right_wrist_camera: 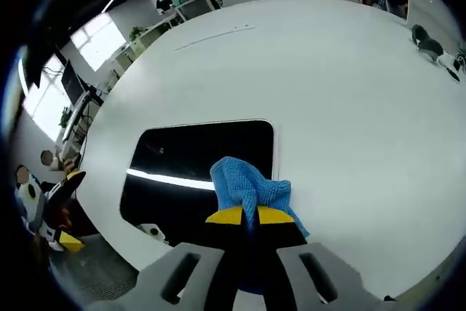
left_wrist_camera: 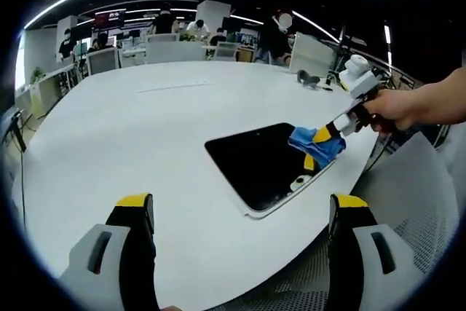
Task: Wipe the mirror surface with the cleaning cloth until all visible marks leave the cleaned area.
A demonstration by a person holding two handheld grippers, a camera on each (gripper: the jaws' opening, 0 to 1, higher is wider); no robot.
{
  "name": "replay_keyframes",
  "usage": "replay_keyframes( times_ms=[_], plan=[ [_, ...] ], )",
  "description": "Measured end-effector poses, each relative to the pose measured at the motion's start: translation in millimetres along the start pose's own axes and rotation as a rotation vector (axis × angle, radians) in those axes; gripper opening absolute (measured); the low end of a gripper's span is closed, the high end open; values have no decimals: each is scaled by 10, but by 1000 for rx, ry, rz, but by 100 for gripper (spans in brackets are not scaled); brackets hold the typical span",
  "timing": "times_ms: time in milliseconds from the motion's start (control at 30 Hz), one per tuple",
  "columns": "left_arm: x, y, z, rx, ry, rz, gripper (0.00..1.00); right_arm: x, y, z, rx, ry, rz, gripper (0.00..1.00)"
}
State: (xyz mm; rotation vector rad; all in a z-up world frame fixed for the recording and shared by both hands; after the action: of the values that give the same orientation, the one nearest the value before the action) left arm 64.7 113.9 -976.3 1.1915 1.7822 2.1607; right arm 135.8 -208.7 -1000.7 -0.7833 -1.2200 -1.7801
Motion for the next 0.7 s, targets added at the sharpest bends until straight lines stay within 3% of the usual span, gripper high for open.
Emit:
replay_keyframes(
  times_ms=[700],
  plan=[
    [7,3,-7,21,2,2,99,137,-248,-25,-43,15,2,0]
  ],
)
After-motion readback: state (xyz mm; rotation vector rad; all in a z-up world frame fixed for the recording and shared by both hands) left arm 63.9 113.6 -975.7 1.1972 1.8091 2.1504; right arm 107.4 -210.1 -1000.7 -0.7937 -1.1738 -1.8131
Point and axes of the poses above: the point that each gripper's makers call its tool centre point, and the gripper's own axes: x roughly backward along the fingers, z roughly to its left, y roughly out of its top, the point moved 10 cm from there along x, roughly backward along the fingers, and after that the axes turned 11 degrees about -x, right-handed, at the moved point
